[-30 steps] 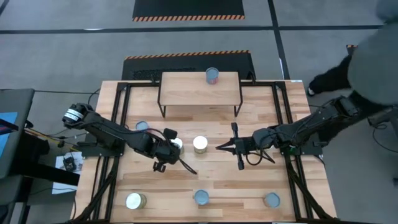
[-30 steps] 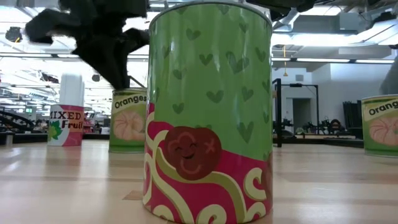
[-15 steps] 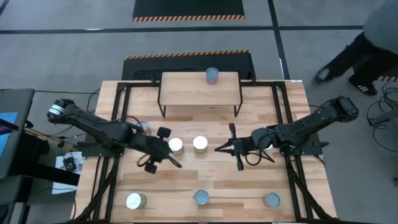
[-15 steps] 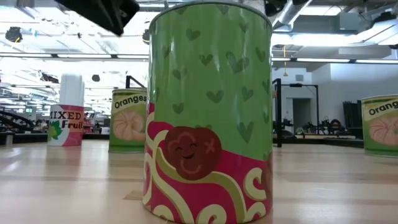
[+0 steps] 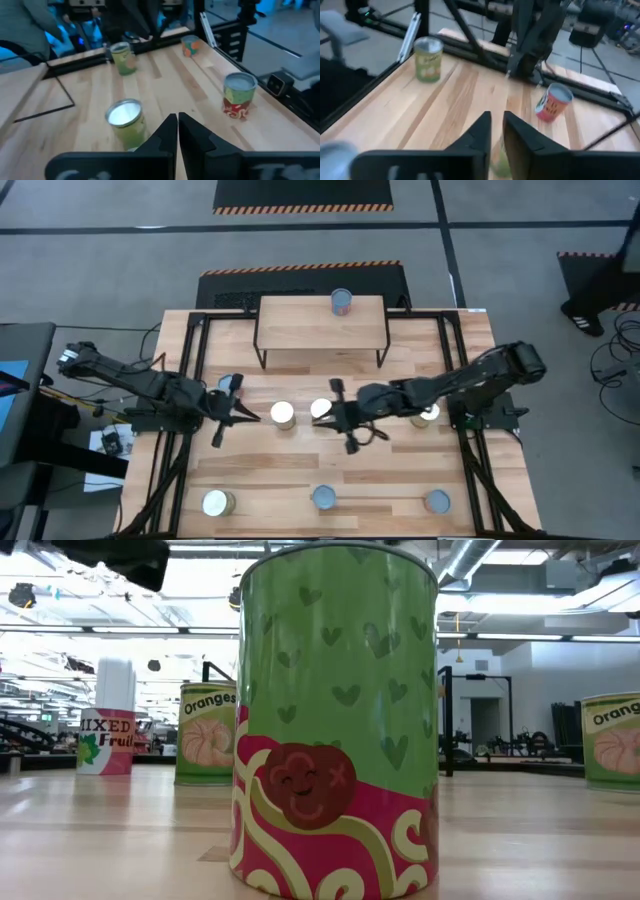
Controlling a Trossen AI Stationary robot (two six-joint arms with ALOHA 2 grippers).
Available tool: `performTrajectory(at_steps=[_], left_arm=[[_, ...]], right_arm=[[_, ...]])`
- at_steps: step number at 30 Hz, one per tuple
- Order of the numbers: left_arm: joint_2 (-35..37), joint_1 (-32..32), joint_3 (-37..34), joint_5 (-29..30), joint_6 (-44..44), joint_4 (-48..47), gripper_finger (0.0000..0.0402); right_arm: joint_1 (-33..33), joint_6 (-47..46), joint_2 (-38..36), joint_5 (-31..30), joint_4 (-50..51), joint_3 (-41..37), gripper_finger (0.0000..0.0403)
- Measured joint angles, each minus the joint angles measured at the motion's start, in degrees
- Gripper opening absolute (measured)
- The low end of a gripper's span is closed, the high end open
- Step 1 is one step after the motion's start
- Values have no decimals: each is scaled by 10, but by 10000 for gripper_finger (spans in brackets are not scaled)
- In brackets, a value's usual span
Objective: Pick and place cans onto a shelf
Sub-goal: Put the top left green large can on the shelf
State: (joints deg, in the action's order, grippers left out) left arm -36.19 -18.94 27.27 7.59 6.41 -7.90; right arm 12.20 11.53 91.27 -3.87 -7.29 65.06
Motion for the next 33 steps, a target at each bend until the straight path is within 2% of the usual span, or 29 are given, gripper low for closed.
performTrajectory(at_steps=[8,15,22,33], left_arm=[[95,1,-57,52,7,0,6],[109,0,-61,60,13,5,6],[108,1,-61,68,27,8,6],[108,0,-61,82,35,13,6]], right_arm=[[-38,11,128,70,90,128,160],[-54,69,242,75,228,257,199],[-54,120,307,72,278,332,187],[-64,125,327,54,280,347,118]])
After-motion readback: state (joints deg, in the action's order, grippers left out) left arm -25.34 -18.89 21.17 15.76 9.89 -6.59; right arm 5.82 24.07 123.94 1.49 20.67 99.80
